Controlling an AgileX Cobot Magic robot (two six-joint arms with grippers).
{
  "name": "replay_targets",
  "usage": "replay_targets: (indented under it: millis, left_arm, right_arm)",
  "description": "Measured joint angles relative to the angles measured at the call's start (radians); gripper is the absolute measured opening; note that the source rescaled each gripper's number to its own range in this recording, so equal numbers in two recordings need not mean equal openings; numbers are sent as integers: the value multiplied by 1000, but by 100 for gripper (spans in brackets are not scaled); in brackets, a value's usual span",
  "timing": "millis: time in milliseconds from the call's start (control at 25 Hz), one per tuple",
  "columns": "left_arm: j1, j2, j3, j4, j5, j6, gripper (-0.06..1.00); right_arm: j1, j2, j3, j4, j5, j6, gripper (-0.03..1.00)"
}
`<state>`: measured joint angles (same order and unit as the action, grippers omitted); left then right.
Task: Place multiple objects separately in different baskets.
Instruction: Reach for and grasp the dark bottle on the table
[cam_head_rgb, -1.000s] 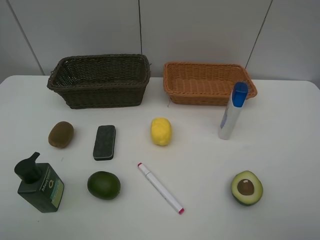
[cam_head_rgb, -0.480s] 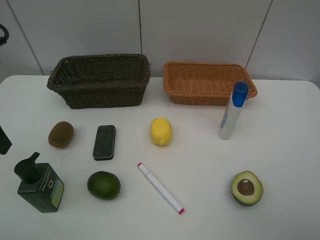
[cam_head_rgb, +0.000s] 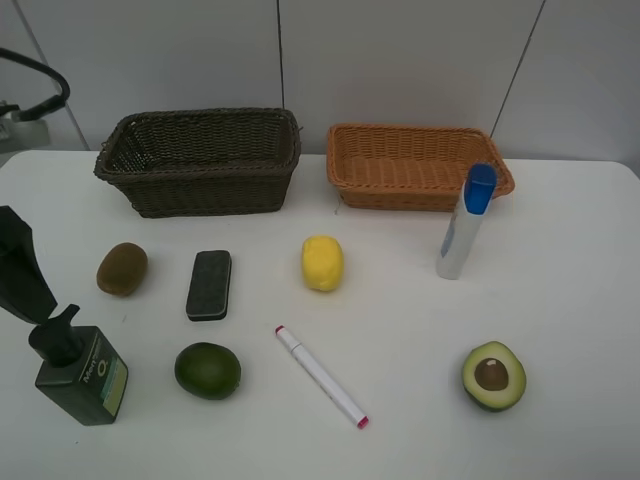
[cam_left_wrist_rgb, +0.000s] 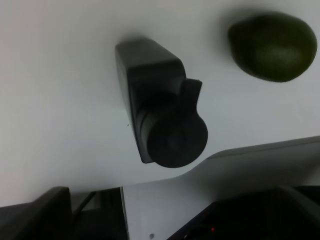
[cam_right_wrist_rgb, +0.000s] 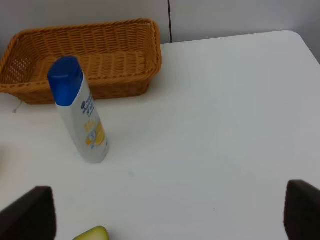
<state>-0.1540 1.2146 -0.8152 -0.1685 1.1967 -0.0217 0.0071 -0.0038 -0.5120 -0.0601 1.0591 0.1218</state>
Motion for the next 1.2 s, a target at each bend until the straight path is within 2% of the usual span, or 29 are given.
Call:
replay_targets:
  millis: [160,400,520,920,1200]
  left_arm:
    - [-131,46,0,97,0,-129,100]
    - [-198,129,0,55,-8,-184,100]
    - [-231,187,0,64,-39,-225,100]
    - [-240,329,10,100,-179,-255,100]
    - [-240,336,132,100,-301,-258,100]
  right_arm:
    - [0,0,0,0,0,0,100]
    - [0,0,0,0,0,0,100]
    - [0,0,0,0,0,0,100]
    - [0,0,0,0,0,0,100]
    - [0,0,0,0,0,0,100]
